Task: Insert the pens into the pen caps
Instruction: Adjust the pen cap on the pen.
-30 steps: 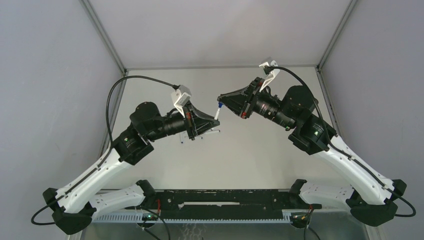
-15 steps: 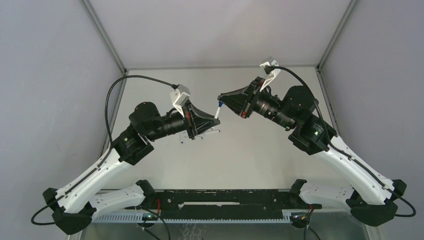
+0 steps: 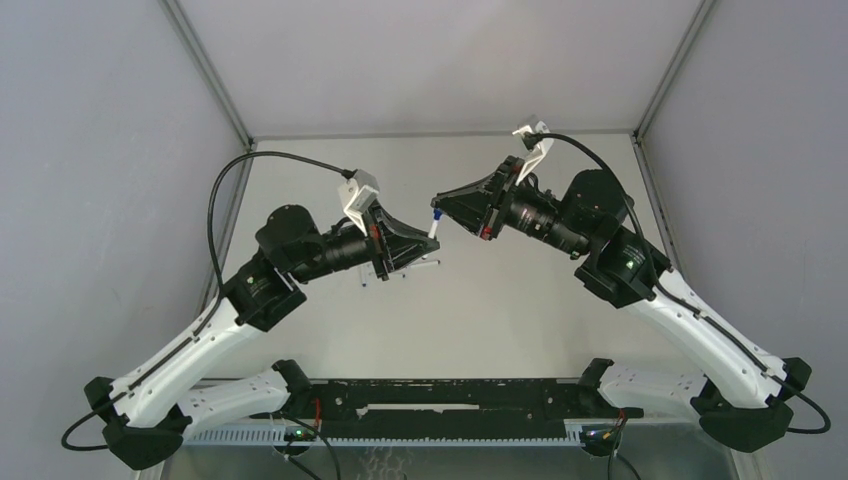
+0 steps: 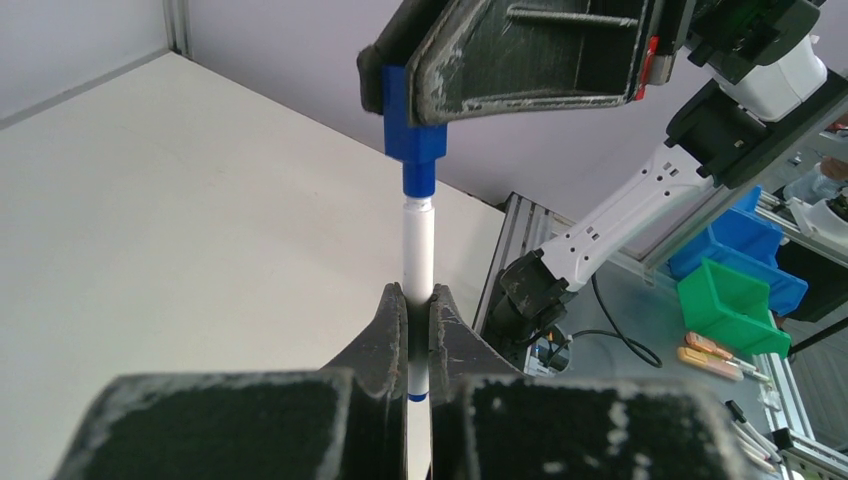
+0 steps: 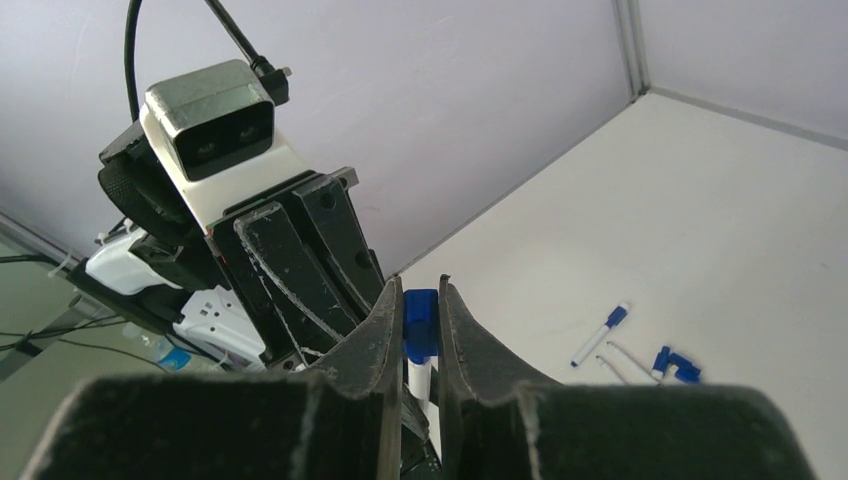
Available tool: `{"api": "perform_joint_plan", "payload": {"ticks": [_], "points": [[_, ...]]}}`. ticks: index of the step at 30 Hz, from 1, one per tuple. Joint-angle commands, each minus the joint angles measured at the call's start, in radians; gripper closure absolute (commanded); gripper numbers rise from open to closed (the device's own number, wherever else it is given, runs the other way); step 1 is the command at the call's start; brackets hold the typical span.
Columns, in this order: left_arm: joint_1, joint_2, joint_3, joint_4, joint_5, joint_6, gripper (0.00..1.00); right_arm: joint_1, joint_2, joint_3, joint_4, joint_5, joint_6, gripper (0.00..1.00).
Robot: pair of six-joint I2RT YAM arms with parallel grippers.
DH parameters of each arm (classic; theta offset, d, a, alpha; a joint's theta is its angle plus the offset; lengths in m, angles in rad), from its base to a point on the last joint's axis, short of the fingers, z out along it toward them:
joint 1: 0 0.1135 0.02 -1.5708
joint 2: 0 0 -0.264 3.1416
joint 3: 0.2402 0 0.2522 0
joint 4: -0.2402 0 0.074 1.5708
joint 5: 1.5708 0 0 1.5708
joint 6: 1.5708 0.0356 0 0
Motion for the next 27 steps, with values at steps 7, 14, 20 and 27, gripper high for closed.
{"api": "perform_joint_plan", "payload": {"ticks": [7, 14, 20, 27], "points": [[-0.003, -0.036, 0.016, 0.068, -0.056, 0.011, 1.00, 0.002, -0.004, -0.052, -0.009, -0.046, 0.027, 1.00], [-0.002, -0.070, -0.017, 0.162, -0.133, -0.022, 1.00, 0.037, 0.018, -0.103, 0.017, -0.081, 0.001, 1.00], [0.014, -0.108, -0.018, 0.263, -0.210, -0.026, 1.00, 0.118, 0.063, -0.135, -0.030, -0.053, -0.066, 1.00], [0.086, -0.134, 0.019, 0.354, -0.221, -0.001, 1.00, 0.179, 0.085, -0.220, 0.004, -0.057, -0.037, 1.00]]}}
